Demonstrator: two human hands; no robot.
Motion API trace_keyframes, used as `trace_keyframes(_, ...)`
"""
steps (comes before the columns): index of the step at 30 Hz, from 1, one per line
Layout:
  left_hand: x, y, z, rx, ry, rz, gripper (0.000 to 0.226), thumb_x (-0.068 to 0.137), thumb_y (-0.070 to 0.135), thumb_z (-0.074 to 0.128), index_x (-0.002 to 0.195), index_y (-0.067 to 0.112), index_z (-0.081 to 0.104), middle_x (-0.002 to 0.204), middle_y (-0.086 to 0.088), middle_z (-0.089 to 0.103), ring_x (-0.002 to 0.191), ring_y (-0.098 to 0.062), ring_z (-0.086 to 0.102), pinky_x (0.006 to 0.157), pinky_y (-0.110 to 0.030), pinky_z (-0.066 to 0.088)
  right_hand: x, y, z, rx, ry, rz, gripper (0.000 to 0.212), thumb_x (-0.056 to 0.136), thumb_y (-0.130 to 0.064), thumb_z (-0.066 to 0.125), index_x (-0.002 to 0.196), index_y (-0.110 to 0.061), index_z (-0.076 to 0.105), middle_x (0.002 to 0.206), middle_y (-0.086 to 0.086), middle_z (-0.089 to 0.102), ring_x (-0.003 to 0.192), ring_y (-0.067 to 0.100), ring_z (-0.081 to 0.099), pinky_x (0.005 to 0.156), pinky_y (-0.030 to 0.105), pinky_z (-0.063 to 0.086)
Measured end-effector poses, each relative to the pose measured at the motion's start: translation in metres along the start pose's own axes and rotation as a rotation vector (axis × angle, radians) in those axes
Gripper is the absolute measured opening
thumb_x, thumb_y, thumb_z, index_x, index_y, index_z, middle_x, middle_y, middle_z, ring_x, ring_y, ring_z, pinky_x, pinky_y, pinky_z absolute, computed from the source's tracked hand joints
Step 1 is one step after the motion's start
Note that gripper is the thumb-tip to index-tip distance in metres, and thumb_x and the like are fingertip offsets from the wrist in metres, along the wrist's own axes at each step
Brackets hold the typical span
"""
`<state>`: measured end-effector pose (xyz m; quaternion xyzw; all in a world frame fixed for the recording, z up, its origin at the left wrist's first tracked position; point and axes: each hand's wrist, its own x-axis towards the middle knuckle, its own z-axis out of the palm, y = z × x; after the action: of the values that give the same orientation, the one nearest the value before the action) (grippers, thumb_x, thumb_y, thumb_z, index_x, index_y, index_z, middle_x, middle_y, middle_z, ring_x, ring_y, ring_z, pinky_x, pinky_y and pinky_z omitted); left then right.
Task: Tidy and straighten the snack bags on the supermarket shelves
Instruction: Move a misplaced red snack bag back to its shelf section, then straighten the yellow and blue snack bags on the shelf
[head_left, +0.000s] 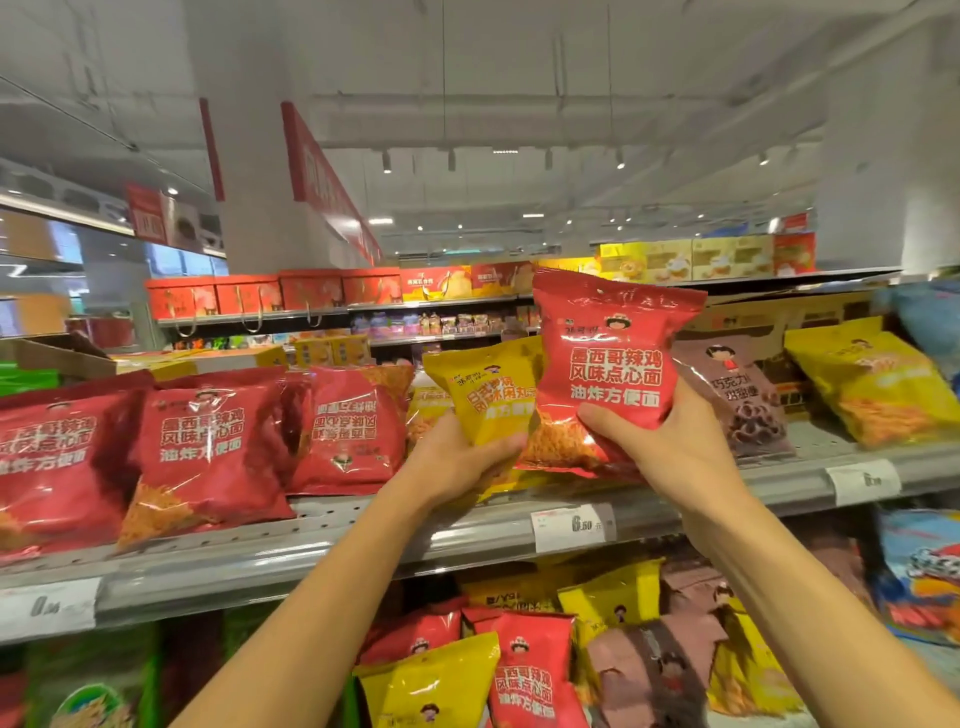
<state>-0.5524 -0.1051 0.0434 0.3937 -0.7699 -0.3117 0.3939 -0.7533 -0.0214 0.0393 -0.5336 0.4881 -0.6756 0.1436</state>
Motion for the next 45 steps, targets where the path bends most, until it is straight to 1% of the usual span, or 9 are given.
trace_keyframes(4,-0.037,-0.014,-0.027,0.380,0.299,0.167,0.042,0.105,0.037,0.045,0.069,0.017,0.056,0.055,0.010,0.057,0.054,-0.007,0.054,0.061,-0.033,0.044,-0.007,-0.015,0.038,0.020,-0.073,-0.058,0.046,0.072,-0.030,0.090,0.112,-0.030,0.066,0.100,-0.014,0.074,0.086,-0.004,0.069,0.074,0.018,0.052)
trace_keyframes(10,-0.109,-0.050,-0.082,0.798,0.630,0.240,0.032,0.103,0.029,0.048,0.075,0.020,0.061,0.073,0.009,0.051,0.069,-0.015,0.049,0.063,-0.031,0.034,-0.021,-0.031,0.128,0.027,-0.220,-0.093,0.050,0.071,-0.033,0.091,0.114,-0.025,0.067,0.101,-0.012,0.074,0.093,0.008,0.071,0.082,0.032,0.056)
trace_keyframes(15,-0.148,-0.069,-0.112,0.933,0.603,0.190,0.027,0.102,0.030,0.049,0.087,0.016,0.067,0.084,0.004,0.056,0.082,-0.017,0.049,0.075,-0.035,0.043,-0.026,-0.030,0.195,-0.039,-0.313,-0.151,0.035,0.073,-0.029,0.091,0.088,-0.038,0.060,0.090,-0.018,0.069,0.084,-0.002,0.065,0.071,0.019,0.049)
trace_keyframes(18,-0.154,-0.076,-0.116,0.881,0.546,0.187,0.026,0.102,0.033,0.048,0.100,0.017,0.068,0.095,0.005,0.057,0.092,-0.013,0.047,0.084,-0.029,0.043,-0.018,-0.016,0.212,-0.081,-0.379,-0.070,0.032,0.073,-0.028,0.091,0.090,-0.033,0.064,0.098,-0.007,0.075,0.090,0.013,0.070,0.082,0.032,0.055)
trace_keyframes(24,-0.148,-0.076,-0.115,0.851,0.558,0.208,0.023,0.100,0.034,0.051,0.092,0.019,0.066,0.090,0.007,0.055,0.088,-0.011,0.045,0.080,-0.027,0.042,-0.003,-0.010,0.209,-0.205,-0.634,0.117,0.036,0.064,-0.045,0.092,0.088,-0.033,0.069,0.085,-0.022,0.072,0.077,-0.003,0.066,0.065,0.017,0.046)
trace_keyframes(29,-0.140,-0.075,-0.113,0.798,0.607,0.185,0.022,0.097,0.032,0.055,0.076,0.026,0.049,0.079,0.011,0.048,0.078,-0.011,0.044,0.072,-0.027,0.040,-0.019,-0.018,0.199,-0.489,-0.503,0.021,0.054,0.067,-0.071,0.078,0.094,-0.026,0.068,0.092,-0.012,0.072,0.084,0.011,0.068,0.079,0.034,0.057)
trace_keyframes(33,-0.127,-0.064,-0.098,0.644,0.672,0.238,0.016,0.095,0.028,0.056,0.081,0.022,0.055,0.083,0.010,0.049,0.082,-0.012,0.046,0.073,-0.028,0.041,-0.039,-0.023,0.174,-0.462,-0.404,-0.104,0.061,0.076,-0.065,0.075,0.122,-0.025,0.064,0.109,-0.012,0.071,0.096,0.008,0.068,0.088,0.032,0.056)
trace_keyframes(40,-0.093,-0.023,-0.020,0.242,0.594,0.427,0.009,0.093,0.026,0.058,0.090,0.020,0.063,0.088,0.010,0.058,0.086,-0.009,0.055,0.074,-0.024,0.043,-0.047,-0.003,0.085,-0.213,-0.140,-0.186,0.009,0.089,-0.026,0.076,0.097,-0.021,0.078,0.089,-0.015,0.076,0.085,-0.003,0.070,0.077,0.011,0.052)
trace_keyframes(45,-0.061,0.006,0.042,0.099,0.461,0.391,0.005,0.093,0.024,0.065,0.097,0.022,0.064,0.094,0.009,0.063,0.087,-0.004,0.060,0.078,-0.026,0.049,-0.017,0.028,-0.010,-0.214,0.042,-0.080,0.003,0.090,-0.019,0.075,0.090,-0.018,0.078,0.083,-0.006,0.077,0.081,0.009,0.071,0.075,0.023,0.055)
